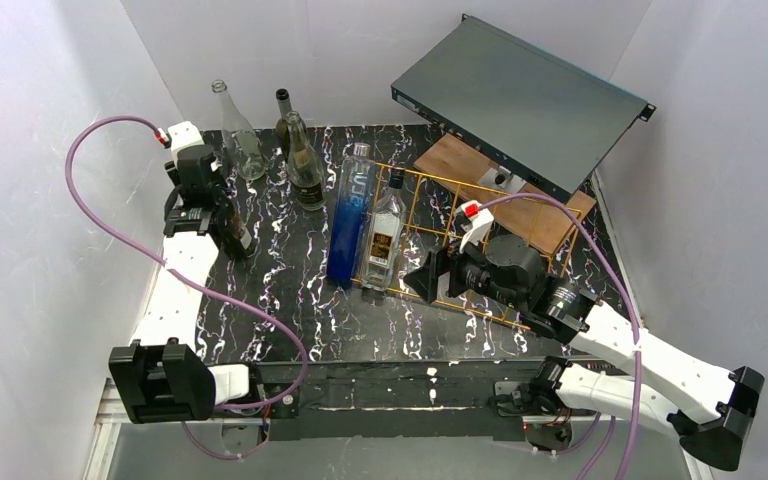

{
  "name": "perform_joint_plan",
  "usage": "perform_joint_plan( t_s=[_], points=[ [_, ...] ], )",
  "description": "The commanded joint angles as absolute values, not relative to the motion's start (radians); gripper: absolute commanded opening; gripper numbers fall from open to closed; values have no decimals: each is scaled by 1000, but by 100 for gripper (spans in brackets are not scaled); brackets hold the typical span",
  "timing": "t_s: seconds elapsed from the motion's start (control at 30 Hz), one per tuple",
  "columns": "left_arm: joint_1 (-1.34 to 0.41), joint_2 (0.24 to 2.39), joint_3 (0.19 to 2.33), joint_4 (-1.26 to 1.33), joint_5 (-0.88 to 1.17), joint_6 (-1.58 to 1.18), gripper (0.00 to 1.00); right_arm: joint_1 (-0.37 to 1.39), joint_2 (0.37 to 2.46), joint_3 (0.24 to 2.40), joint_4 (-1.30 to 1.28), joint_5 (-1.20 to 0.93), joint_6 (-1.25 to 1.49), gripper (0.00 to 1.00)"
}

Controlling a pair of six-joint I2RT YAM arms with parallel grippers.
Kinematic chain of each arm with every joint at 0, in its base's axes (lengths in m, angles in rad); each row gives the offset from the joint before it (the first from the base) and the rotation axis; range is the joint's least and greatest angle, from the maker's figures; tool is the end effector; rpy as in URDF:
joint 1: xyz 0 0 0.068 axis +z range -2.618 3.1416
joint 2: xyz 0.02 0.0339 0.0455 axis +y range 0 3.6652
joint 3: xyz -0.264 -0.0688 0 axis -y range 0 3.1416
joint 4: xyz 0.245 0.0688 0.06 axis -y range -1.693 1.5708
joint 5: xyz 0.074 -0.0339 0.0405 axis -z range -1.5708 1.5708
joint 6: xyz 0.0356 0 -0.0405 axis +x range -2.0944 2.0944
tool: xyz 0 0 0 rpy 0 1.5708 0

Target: Put the wine bottle on the wine rack

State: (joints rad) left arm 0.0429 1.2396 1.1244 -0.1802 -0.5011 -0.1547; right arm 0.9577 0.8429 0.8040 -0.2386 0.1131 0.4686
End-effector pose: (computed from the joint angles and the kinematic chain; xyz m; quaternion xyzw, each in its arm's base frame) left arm 0.2841 0.0293 0.3640 -0.2237 0.7600 0.1667 0.5870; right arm 0.1165 0.1586 0.3311 -0.1599 0.7814 0.3594 0.4845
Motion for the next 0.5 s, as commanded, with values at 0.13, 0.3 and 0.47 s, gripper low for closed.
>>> perform_joint_plan(
  t_s=[0.13,0.3,0.47],
  points=[
    [48,1191,1115,-189,-472,-101,19,962,826,807,-217,129,477,98],
    [48,1145,1155,-258,-473,-94,0,962,827,806,-219,141,477,99],
    [46,1070,1186,-351,-393,-111,0,961,831,809,-224,155,474,98]
  ],
)
